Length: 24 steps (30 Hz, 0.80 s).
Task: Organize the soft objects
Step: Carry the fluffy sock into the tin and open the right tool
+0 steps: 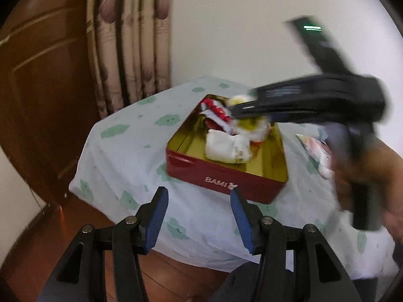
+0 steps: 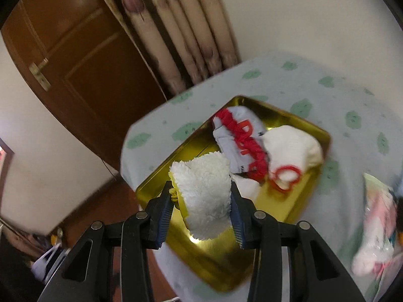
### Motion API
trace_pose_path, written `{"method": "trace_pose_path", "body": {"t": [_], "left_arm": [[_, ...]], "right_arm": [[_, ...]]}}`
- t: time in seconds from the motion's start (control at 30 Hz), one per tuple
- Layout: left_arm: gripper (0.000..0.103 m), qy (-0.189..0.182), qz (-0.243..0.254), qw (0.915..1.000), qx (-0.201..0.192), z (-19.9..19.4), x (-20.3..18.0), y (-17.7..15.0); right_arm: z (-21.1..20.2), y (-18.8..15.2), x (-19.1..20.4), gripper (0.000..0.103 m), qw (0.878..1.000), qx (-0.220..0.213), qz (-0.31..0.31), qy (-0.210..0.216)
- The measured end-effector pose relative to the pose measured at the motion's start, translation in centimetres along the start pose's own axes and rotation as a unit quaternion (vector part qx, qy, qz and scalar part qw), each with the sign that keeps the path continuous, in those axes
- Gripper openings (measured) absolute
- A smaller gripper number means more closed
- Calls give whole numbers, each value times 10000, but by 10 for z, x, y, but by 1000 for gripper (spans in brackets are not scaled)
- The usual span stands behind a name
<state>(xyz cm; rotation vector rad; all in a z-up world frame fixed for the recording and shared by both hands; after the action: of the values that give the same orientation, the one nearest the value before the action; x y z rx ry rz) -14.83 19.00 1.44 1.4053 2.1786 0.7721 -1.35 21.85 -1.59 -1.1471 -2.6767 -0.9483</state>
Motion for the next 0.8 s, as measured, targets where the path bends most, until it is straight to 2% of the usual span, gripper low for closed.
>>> {"method": "trace_pose_path", "body": {"t": [0.2,0.4,0.5,0.57,0.63,0.7,0.8], "left_arm": [[53,23,-89,9999,-114,-3,8,3],[53,79,-326,9994,75,5,19,2],[53,69,-472,9988,130,8,24,1],[53,28,-539,9984,164,9,26,2],[52,-42,-612,9978,235,11,28,0],[53,-123,-580,9977,327,14,25,-2],[53,-98,-441,9981,425,17,18,-5]], "right_arm": [[41,16,-2,39,9985,376,-177,-354],[64,26,2,42,9982,510,-181,-268],[68,29,4,47,9982,517,-158,-253],[64,29,3,58,9989,401,-90,-235],[50,28,-2,65,9997,128,33,-210],[33,26,-7,66,9997,-167,195,6],[-11,7,-23,74,9960,-755,432,189]]}}
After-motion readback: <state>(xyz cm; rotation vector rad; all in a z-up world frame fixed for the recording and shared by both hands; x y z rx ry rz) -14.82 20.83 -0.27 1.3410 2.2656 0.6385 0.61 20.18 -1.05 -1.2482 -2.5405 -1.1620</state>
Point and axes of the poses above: each gripper's, at about its wrist camera, not at the fingertips, and z roughly the way its jaws point, x to its left, y to its top, the point moved 6 cm from there along z, roughly the way its jaws point, and after that the axes turned 5 degrees about x, right-handed, at the moved point
